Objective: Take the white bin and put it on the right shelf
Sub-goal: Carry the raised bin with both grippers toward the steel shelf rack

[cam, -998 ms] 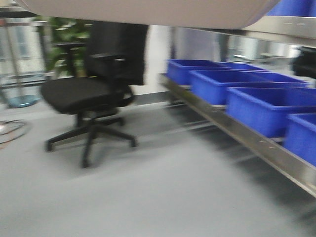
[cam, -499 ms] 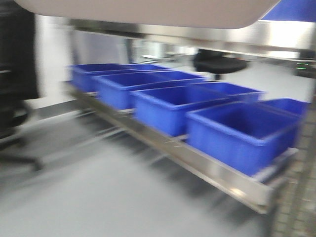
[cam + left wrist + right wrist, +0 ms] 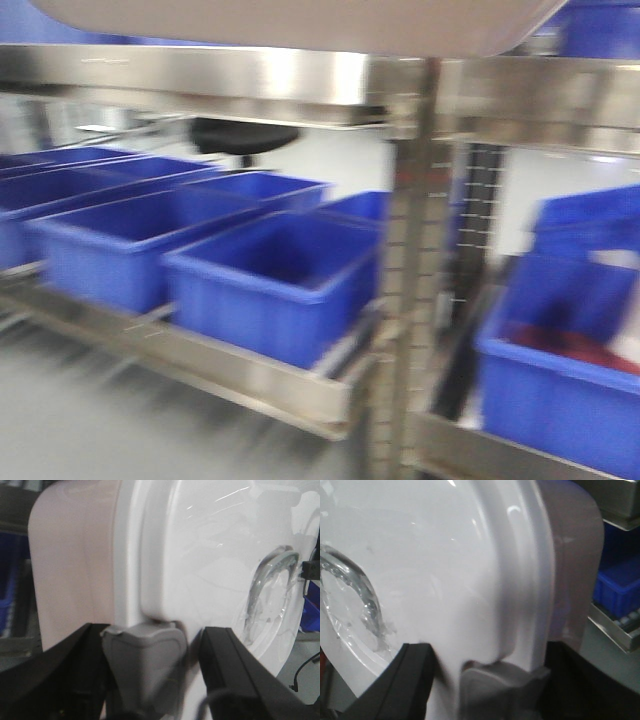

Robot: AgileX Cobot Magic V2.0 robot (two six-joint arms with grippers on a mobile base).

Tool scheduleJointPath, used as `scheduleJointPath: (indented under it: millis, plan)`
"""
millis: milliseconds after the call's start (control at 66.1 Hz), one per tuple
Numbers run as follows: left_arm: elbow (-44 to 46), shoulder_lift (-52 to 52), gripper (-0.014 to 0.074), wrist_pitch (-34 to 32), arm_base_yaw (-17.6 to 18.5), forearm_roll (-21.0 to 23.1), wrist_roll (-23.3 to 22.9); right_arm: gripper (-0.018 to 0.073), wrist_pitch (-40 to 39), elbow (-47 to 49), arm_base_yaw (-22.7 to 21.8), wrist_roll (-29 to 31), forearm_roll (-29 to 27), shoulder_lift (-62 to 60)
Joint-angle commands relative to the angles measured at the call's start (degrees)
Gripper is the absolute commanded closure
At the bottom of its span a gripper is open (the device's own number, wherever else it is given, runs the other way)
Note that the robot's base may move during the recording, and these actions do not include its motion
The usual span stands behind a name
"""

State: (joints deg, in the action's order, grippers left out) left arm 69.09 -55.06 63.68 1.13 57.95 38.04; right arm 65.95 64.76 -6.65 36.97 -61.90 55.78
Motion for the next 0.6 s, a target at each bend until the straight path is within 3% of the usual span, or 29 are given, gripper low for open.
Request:
scheduleJointPath:
  millis: [0, 590]
  plan:
    - [1.9, 0.7, 0.0358, 3.8, 1.4, 12.6, 0.3, 0.0122, 6.6, 2.1, 1.2, 0.6, -13.8, -1.0]
    - [1.9, 0.7, 0.0358, 3.8, 1.4, 12.6, 0.3, 0.0122, 6.6, 2.1, 1.2, 0.6, -13.8, -1.0]
